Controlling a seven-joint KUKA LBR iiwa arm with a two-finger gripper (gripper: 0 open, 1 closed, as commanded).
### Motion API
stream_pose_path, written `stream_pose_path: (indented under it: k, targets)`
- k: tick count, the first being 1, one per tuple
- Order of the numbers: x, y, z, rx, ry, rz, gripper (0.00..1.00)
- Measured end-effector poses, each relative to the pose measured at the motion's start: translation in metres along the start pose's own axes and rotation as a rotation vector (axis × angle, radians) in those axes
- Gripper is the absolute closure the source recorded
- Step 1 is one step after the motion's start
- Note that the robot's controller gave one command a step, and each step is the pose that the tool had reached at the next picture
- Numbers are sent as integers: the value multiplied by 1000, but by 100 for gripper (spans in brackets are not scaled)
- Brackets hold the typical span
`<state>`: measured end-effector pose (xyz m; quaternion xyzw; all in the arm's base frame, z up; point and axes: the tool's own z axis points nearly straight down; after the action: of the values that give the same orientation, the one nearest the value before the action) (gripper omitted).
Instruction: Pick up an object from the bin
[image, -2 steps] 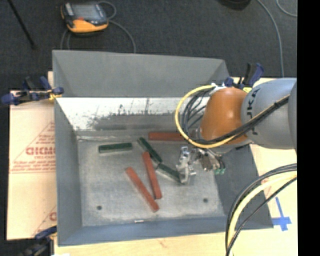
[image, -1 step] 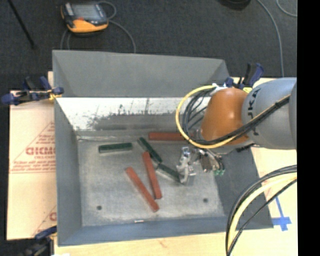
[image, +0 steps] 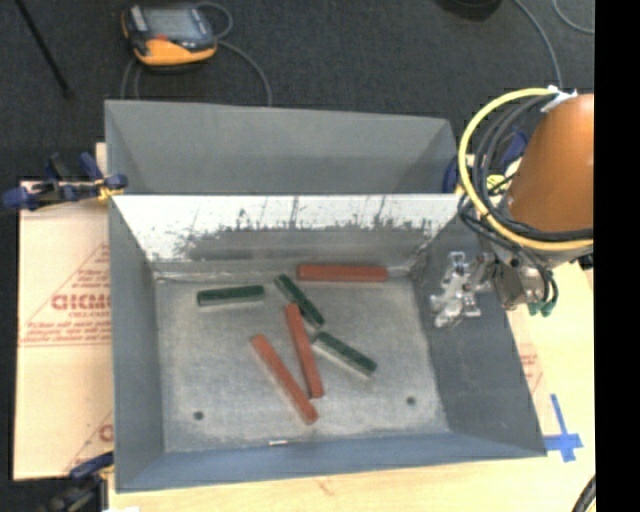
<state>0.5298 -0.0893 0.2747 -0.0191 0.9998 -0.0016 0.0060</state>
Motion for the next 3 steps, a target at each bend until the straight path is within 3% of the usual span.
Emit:
stream_pose_path:
  k: [1,2,3]
  targets:
    - [1,1,5,-2,7,-2,100]
    - [2,13,144,-2,6,-90,0]
    - [4,14,147,-4,11,-92,0]
